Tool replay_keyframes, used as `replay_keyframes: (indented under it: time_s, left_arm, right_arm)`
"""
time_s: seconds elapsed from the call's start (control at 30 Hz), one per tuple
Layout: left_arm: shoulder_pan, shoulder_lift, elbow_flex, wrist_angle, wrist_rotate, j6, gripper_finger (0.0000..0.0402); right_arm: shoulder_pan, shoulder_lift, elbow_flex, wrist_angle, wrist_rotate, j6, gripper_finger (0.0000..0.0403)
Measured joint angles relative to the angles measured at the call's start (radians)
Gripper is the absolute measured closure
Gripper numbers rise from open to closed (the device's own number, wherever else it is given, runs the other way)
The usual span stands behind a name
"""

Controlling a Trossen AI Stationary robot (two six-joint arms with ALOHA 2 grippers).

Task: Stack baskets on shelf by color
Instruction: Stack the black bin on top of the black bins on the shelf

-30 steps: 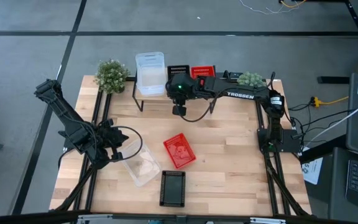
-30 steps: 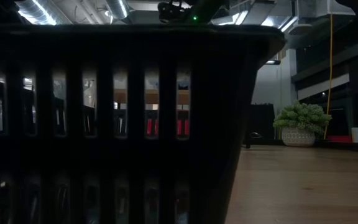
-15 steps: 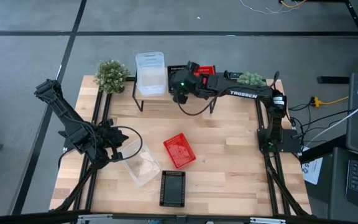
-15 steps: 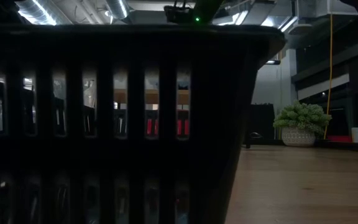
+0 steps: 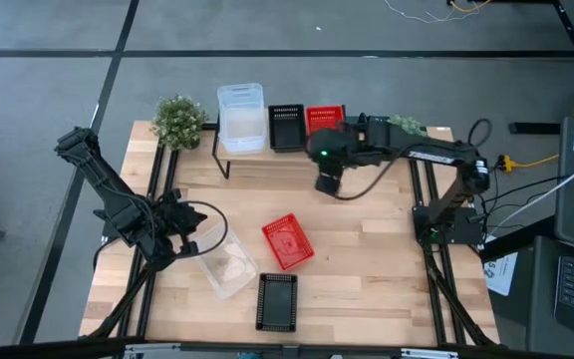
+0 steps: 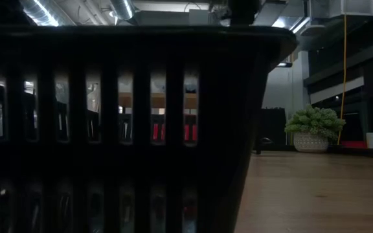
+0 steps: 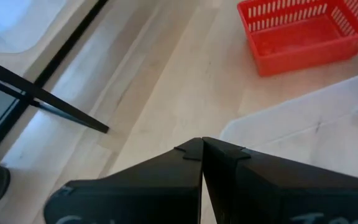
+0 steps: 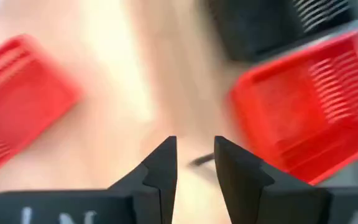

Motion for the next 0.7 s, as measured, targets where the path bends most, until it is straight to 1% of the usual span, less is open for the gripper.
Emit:
replay_keyframes:
  time_s: [0.07,0.17,0.3,0.4,0.5,0.6,0.7]
  left_arm:
    - [0.011,0.0,0.0,0.004,-0.004,0.0,0.0401]
    - [0.027,0.0,0.0,0.017,-0.006,0.001,0.0401]
    - [0.031,0.0,0.0,0.018,-0.006,0.013,0.0401]
    - [0.031,0.0,0.0,0.021,-0.005,0.051,0.0401]
    - [0.031,0.0,0.0,0.022,0.012,0.073,0.0401]
    - [0.031,0.0,0.0,0.023,0.025,0.077,0.0401]
    - [0.031,0.0,0.0,0.024,0.029,0.077,0.0401]
  right_arm:
    - [0.013,-0.023,-0.014,-0.045,-0.105,0.05,0.0295]
    - [0.052,-0.053,-0.083,-0.037,-0.232,0.091,0.0295]
    - [0.147,-0.084,-0.229,0.06,-0.297,0.158,0.0295]
    - [0.242,-0.086,-0.339,0.223,-0.299,0.278,0.0295]
    - [0.344,-0.086,-0.427,0.452,-0.3,0.386,0.0295]
    - [0.445,-0.085,-0.496,0.69,-0.299,0.429,0.0295]
    - [0.535,-0.076,-0.537,0.92,-0.275,0.411,0.0295]
